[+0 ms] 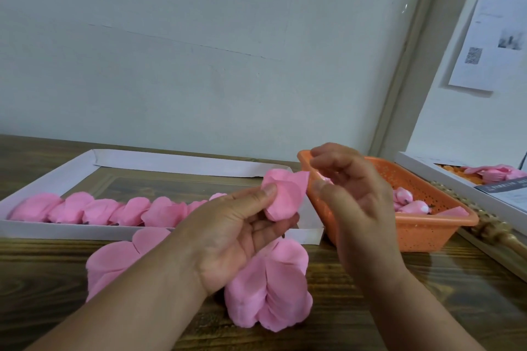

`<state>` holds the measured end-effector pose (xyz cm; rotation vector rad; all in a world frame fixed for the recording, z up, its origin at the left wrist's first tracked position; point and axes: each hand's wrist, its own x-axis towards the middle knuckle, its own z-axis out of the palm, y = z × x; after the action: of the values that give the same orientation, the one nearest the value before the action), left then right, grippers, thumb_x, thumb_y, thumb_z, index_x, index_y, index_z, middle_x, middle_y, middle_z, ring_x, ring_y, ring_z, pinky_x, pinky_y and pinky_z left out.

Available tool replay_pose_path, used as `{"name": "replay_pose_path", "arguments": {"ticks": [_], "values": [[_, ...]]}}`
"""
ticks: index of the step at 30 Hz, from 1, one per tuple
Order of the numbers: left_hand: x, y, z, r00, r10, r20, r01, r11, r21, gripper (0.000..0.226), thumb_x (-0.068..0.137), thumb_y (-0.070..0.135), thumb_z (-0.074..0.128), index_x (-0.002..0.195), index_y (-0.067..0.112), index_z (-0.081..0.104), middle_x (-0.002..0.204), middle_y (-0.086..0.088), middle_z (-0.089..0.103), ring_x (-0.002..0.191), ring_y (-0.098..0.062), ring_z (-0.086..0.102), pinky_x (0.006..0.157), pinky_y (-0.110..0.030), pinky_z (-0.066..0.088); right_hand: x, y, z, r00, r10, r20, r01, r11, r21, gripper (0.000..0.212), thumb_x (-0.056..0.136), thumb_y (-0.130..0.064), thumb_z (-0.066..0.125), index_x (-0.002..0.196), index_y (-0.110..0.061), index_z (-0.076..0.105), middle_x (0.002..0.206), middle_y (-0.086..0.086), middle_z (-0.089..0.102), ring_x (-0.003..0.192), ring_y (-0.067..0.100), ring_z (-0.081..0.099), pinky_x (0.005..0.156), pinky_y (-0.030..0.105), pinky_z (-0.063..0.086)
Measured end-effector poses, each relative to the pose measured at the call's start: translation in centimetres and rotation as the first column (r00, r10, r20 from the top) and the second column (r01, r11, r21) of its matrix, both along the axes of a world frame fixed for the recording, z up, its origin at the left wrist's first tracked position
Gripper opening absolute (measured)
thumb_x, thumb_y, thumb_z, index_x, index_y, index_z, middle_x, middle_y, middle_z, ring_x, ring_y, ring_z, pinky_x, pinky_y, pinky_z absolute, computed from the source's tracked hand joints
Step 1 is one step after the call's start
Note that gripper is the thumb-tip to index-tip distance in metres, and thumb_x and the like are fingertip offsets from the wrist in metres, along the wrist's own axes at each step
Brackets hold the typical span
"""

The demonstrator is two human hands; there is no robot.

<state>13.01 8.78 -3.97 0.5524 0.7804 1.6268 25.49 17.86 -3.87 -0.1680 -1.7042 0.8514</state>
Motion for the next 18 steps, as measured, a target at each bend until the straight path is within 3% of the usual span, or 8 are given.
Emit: {"name": "replay_pose_path", "arguments": {"ticks": [2, 4, 8, 10, 12, 14, 18], "values": [[-0.3, 0.0, 0.2, 0.998, -0.001, 0.055, 0.001, 1.000, -0.007, 0.035, 0.063, 0.010, 0.066, 0.093, -0.007, 0.071, 0.091, -0.023, 0.071, 0.071, -0.030, 0.072, 0.054, -0.028, 0.059, 0.2, 0.1, 0.2, 0.997, -0.022, -0.077, 0.017, 0.998, -0.066, 0.021, 0.068, 0.000, 0.051, 0.083, -0.011, 0.062, 0.087, -0.003, 0.064, 0.088, 0.008, 0.060, 0.078, 0.017, 0.047], [-0.5, -0.1, 0.3, 0.997, -0.017, 0.081, 0.017, 1.000, -0.001, 0.039, 0.064, 0.010, 0.066, 0.098, -0.007, 0.068, 0.091, -0.023, 0.071, 0.072, -0.030, 0.072, 0.054, -0.028, 0.059, 0.5, 0.0, 0.3, 0.995, -0.084, -0.050, 0.083, 0.996, -0.026, 0.019, 0.069, -0.001, 0.050, 0.079, -0.013, 0.062, 0.079, -0.004, 0.063, 0.078, 0.008, 0.057, 0.071, 0.016, 0.045], [-0.7, 0.0, 0.2, 0.996, -0.046, 0.071, 0.045, 0.999, 0.021, 0.042, 0.066, 0.012, 0.066, 0.103, -0.009, 0.067, 0.101, -0.024, 0.070, 0.081, -0.031, 0.072, 0.062, -0.031, 0.060, 1.0, -0.7, 0.6, 0.978, -0.145, 0.151, 0.087, 0.937, 0.339, 0.020, 0.079, -0.011, 0.051, 0.097, -0.017, 0.061, 0.078, -0.003, 0.058, 0.075, 0.009, 0.055, 0.072, 0.014, 0.043], [-0.6, -0.1, 0.1, 0.997, -0.066, 0.028, 0.065, 0.997, 0.048, 0.042, 0.067, 0.013, 0.066, 0.103, -0.009, 0.068, 0.105, -0.024, 0.070, 0.085, -0.028, 0.072, 0.066, -0.030, 0.060, 1.2, -0.8, 0.7, 0.955, -0.126, 0.268, 0.010, 0.918, 0.396, 0.031, 0.081, -0.014, 0.055, 0.112, -0.016, 0.057, 0.072, -0.005, 0.056, 0.069, 0.009, 0.054, 0.067, 0.013, 0.043], [-0.6, -0.2, 0.0, 0.997, -0.079, -0.004, 0.079, 0.995, 0.054, 0.041, 0.068, 0.013, 0.066, 0.102, -0.009, 0.068, 0.105, -0.025, 0.069, 0.084, -0.026, 0.072, 0.063, -0.028, 0.059, 1.4, -0.8, 0.8, 0.934, -0.095, 0.343, -0.024, 0.945, 0.327, 0.031, 0.078, -0.011, 0.065, 0.108, -0.018, 0.058, 0.064, -0.004, 0.055, 0.059, 0.008, 0.053, 0.059, 0.015, 0.043], [-0.6, -0.2, 0.0, 0.996, -0.087, -0.016, 0.088, 0.995, 0.042, 0.042, 0.069, 0.013, 0.066, 0.104, -0.009, 0.067, 0.105, -0.025, 0.069, 0.083, -0.027, 0.072, 0.062, -0.028, 0.059, 1.6, -0.8, 0.8, 0.934, -0.001, 0.357, -0.067, 0.982, 0.179, 0.026, 0.073, -0.006, 0.067, 0.095, -0.018, 0.060, 0.064, 0.008, 0.059, 0.055, 0.020, 0.054, 0.052, 0.023, 0.045], [-0.7, -0.2, 0.0, 0.996, -0.088, -0.019, 0.089, 0.996, 0.024, 0.044, 0.067, 0.013, 0.067, 0.105, -0.009, 0.066, 0.103, -0.025, 0.070, 0.083, -0.028, 0.072, 0.064, -0.029, 0.060, 1.8, -0.4, 1.1, 0.921, 0.097, 0.376, -0.108, 0.994, 0.009, 0.028, 0.071, -0.008, 0.066, 0.092, -0.022, 0.054, 0.060, 0.011, 0.064, 0.052, 0.029, 0.053, 0.051, 0.027, 0.043]]}}
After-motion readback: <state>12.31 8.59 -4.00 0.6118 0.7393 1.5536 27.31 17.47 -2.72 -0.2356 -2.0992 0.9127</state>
